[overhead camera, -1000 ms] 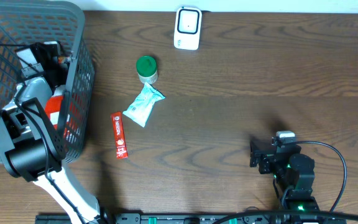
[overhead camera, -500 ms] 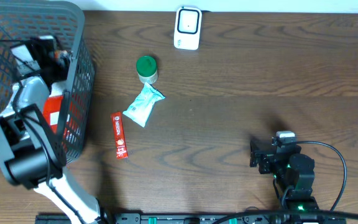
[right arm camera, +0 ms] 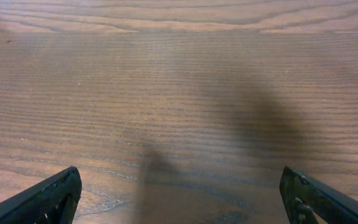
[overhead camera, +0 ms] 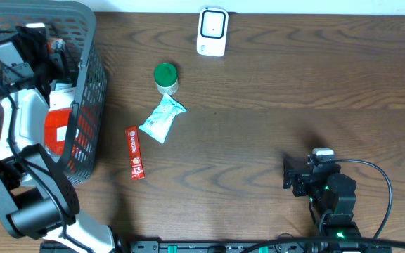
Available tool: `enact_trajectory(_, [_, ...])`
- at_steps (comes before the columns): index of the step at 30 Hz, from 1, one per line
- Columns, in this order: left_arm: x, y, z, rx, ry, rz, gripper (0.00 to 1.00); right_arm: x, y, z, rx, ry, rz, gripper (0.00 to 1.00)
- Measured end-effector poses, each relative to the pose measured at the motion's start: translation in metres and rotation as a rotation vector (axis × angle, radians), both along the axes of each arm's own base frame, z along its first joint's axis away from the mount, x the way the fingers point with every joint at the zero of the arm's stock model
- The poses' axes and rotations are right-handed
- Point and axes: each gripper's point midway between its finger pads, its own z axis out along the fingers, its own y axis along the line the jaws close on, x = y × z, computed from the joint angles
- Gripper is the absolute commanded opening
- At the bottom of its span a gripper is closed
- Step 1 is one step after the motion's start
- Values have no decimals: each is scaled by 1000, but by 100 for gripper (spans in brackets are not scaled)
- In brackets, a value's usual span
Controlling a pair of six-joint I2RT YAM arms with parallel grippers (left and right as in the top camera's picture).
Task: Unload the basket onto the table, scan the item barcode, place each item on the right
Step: 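Close the left gripper on the Kleenex tissue pack, then lift the tissue pack out of the basket toward the green container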
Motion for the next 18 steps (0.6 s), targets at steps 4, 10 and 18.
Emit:
enact_trajectory(4, [-3, -1, 21, 7, -39, 5, 62, 0, 0, 0, 0, 0, 0, 99])
enact_trajectory(10, [-14, -12, 76, 9, -147, -14, 62, 0, 0, 0, 0, 0, -1, 99])
enact_trajectory(18, [-32, -39, 135, 6, -259, -72, 62, 0, -4, 0, -13, 0, -21, 99])
